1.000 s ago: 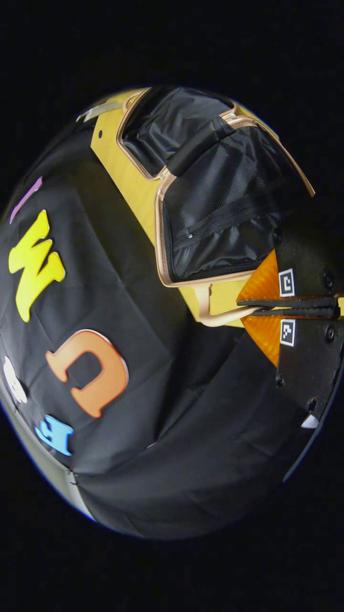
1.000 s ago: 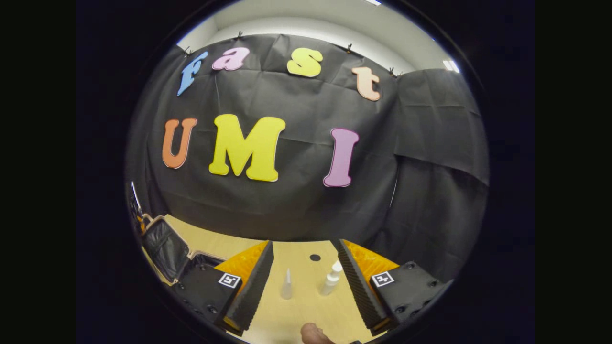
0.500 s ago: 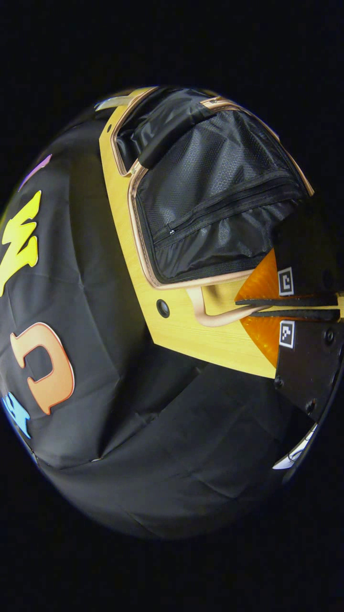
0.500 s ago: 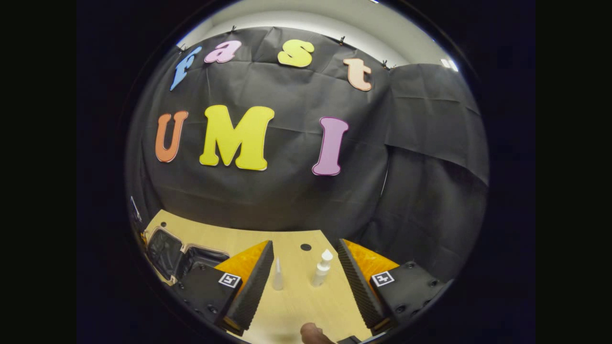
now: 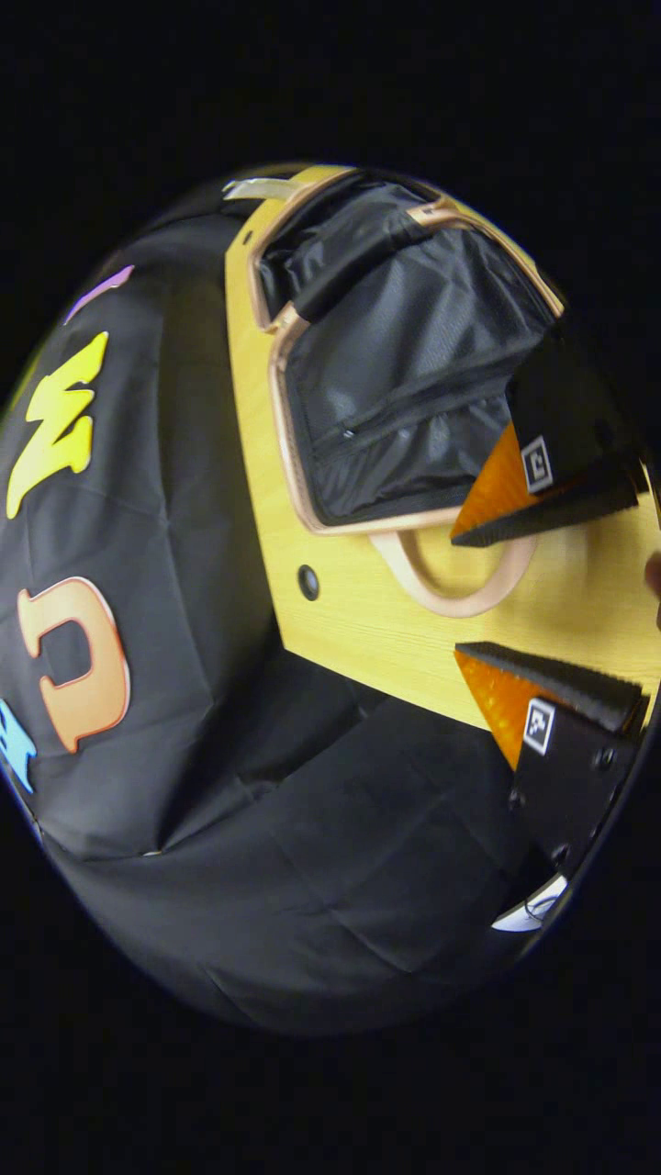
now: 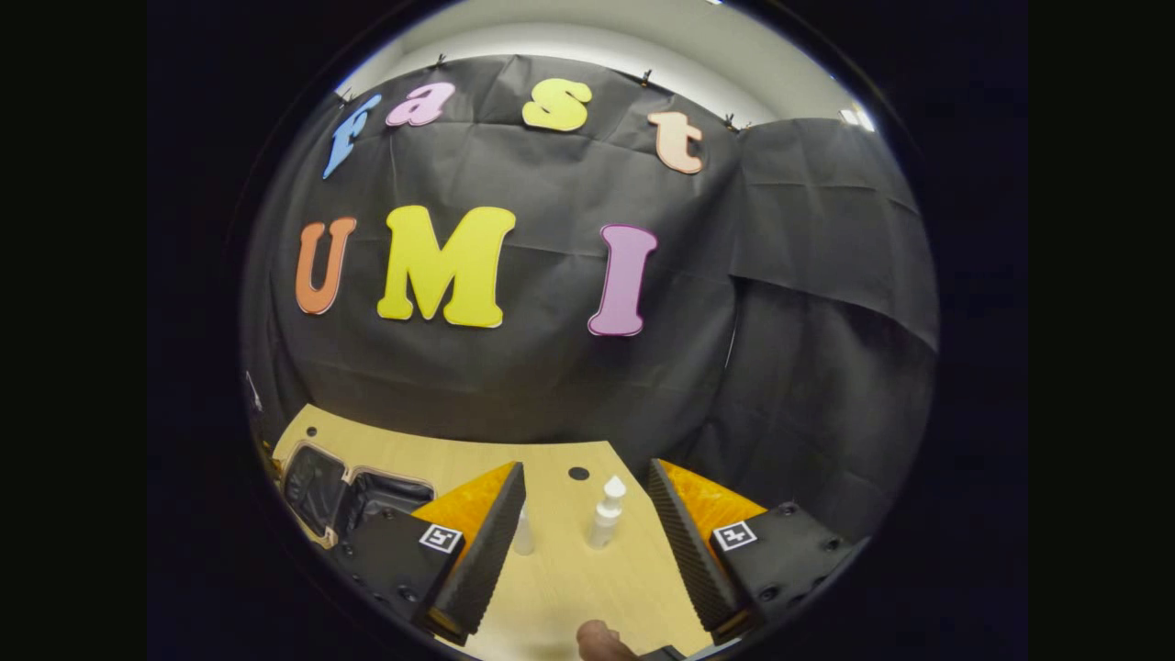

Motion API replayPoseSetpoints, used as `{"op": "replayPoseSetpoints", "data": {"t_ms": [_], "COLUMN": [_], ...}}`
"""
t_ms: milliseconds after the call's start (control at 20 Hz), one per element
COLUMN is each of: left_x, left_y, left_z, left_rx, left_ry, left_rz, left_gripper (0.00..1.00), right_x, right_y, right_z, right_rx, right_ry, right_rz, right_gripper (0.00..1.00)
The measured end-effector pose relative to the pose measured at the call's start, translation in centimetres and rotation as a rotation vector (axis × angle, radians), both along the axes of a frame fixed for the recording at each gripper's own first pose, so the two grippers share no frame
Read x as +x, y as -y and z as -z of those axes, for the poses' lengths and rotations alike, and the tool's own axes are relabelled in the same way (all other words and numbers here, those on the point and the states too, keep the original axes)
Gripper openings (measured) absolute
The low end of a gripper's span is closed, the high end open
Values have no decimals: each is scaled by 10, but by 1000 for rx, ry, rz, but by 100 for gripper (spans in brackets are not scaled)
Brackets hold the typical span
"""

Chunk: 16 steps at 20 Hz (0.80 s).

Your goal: First open the suitcase, pack the skin care products into it, and then close the suitcase.

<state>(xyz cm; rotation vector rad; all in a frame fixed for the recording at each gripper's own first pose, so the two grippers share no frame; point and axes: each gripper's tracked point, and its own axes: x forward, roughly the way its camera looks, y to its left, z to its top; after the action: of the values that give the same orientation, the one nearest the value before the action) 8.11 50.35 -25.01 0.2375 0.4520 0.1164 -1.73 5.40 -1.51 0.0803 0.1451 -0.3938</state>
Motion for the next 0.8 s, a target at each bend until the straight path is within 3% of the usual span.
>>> {"op": "replayPoseSetpoints", "data": {"t_ms": [100, 200, 350, 800], "left_x": [-10, -17, -31, -33], "left_y": [20, 47, 140, 413], "left_z": [-22, -43, -64, -54], "left_rx": [2, 1, -40, -205], "left_ry": [32, 57, 73, 0], "left_rz": [15, 30, 86, 348], "left_gripper": [94, 95, 96, 97], "right_x": [0, 2, 7, 19], "right_y": [5, 10, 24, 81], "right_z": [9, 18, 35, 87], "right_rx": [-12, -31, -52, -71], "right_ry": [-4, -15, -17, -80], "right_rz": [-11, -30, -83, -180], "right_gripper": [80, 80, 81, 81]}}
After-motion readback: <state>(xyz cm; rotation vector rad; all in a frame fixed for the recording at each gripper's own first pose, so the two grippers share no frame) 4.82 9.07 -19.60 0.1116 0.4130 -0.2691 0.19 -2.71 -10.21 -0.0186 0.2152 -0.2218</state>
